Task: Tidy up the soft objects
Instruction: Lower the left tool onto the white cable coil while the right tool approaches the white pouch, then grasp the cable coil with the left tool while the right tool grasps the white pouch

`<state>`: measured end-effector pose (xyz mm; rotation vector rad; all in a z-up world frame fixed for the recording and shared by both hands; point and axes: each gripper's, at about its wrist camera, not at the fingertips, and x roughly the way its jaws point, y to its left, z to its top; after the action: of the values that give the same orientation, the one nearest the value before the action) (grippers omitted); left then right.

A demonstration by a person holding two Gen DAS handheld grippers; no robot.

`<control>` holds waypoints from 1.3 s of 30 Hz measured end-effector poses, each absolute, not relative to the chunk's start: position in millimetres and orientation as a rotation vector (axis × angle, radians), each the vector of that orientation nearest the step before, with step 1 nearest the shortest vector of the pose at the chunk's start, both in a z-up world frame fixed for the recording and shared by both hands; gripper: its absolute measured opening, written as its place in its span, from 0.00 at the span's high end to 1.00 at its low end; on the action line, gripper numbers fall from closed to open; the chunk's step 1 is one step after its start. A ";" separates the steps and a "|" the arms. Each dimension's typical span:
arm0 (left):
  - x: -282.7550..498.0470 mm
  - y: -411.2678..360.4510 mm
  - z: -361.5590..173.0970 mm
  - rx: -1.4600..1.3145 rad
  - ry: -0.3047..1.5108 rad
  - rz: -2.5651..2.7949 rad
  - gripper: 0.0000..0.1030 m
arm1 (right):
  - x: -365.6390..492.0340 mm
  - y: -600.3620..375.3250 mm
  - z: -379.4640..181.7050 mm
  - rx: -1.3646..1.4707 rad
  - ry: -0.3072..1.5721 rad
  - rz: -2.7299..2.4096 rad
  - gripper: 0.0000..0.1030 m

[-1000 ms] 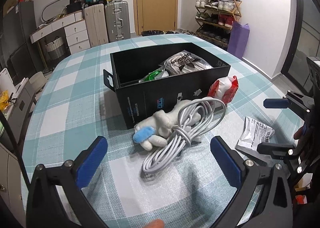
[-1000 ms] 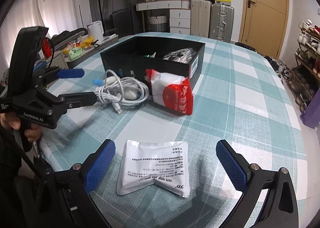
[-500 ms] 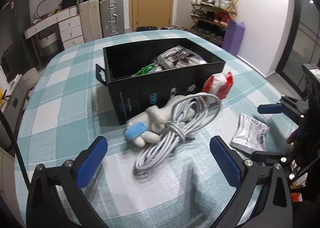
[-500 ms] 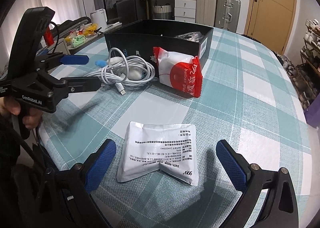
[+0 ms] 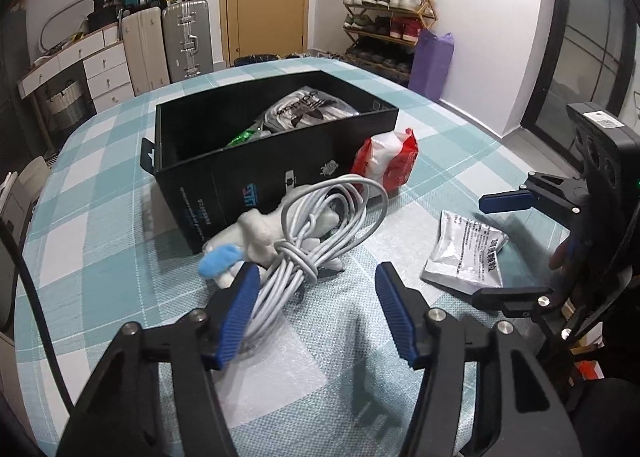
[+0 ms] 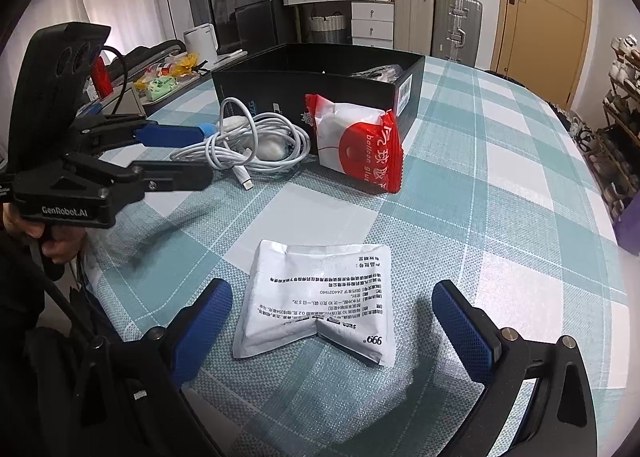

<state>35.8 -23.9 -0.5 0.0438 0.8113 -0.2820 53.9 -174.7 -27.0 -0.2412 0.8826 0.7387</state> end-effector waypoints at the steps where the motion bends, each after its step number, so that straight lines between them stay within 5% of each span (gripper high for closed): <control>1: 37.2 -23.8 -0.7 0.041 0.816 -0.280 0.42 | 53.6 -174.8 -27.5 -0.239 0.884 0.741 0.01; 22: 57.8 -40.6 -8.4 0.103 0.877 -0.248 0.42 | 45.6 -170.1 -30.3 -0.272 0.847 0.764 0.19; 27: 57.9 -41.1 -9.9 0.116 0.880 -0.241 0.69 | 44.1 -169.5 -29.3 -0.284 0.829 0.766 0.33; 39: 47.0 -39.3 -3.3 0.076 0.852 -0.277 0.77 | 41.4 -169.2 -27.2 -0.286 0.808 0.781 0.44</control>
<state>47.0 -39.3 -3.3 0.0755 0.8516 -0.2775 41.4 -169.2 -27.2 -0.2857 0.8076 0.7809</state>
